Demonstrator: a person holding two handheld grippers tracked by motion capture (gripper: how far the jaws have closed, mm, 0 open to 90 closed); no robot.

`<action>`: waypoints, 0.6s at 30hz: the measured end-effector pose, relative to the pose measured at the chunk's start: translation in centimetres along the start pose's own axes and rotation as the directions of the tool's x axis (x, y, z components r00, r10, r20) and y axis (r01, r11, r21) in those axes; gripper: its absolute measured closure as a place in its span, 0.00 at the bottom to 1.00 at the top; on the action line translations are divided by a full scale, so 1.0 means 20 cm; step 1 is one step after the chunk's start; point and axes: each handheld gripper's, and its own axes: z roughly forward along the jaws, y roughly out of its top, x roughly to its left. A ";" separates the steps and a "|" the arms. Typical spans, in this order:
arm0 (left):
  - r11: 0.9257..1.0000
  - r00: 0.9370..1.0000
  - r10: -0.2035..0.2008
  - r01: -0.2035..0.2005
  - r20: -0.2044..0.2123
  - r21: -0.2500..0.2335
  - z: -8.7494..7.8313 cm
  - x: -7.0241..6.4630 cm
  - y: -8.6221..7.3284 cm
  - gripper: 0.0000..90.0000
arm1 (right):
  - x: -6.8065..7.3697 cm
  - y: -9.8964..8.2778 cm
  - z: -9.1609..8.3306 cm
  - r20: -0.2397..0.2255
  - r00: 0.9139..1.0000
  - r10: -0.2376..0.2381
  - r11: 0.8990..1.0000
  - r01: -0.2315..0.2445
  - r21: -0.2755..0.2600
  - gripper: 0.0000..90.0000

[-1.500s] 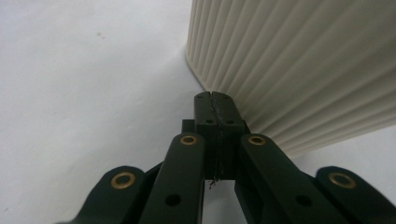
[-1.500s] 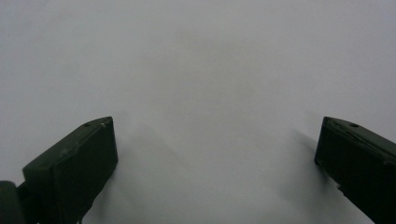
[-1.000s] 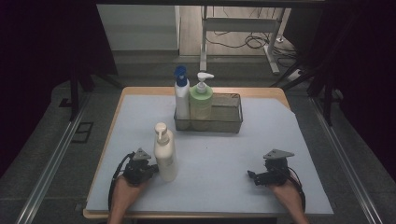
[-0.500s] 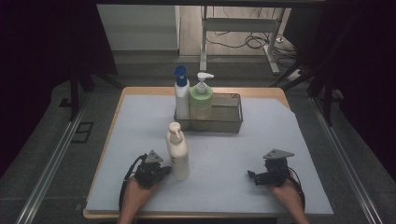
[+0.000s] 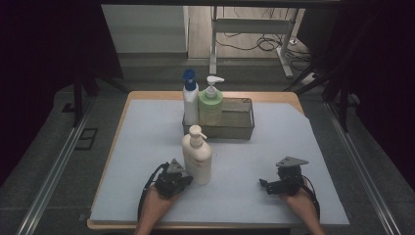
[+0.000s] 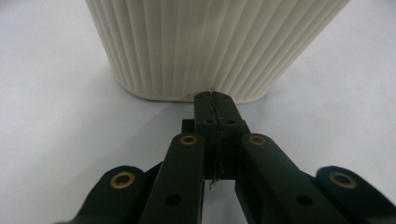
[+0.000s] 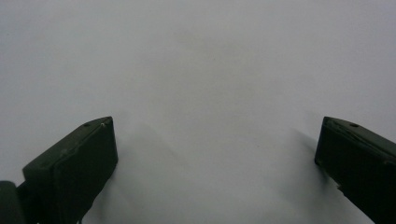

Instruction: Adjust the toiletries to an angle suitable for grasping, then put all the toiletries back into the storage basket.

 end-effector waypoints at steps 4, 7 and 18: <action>1.000 1.000 0.005 -0.005 0.005 -0.007 0.02 -0.01 0.01 0.99 | 0.00 0.00 0.00 0.000 1.000 0.000 1.000 0.000 0.000 0.00; 1.000 1.000 0.018 -0.018 0.001 -0.007 0.02 -0.02 0.02 0.99 | 0.00 0.00 0.00 0.000 1.000 -0.001 1.000 0.001 0.000 0.00; 0.997 0.997 0.071 -0.071 -0.042 0.008 0.00 -0.05 0.00 0.66 | 0.00 0.00 0.00 -0.002 1.000 -0.001 1.000 0.001 0.004 0.00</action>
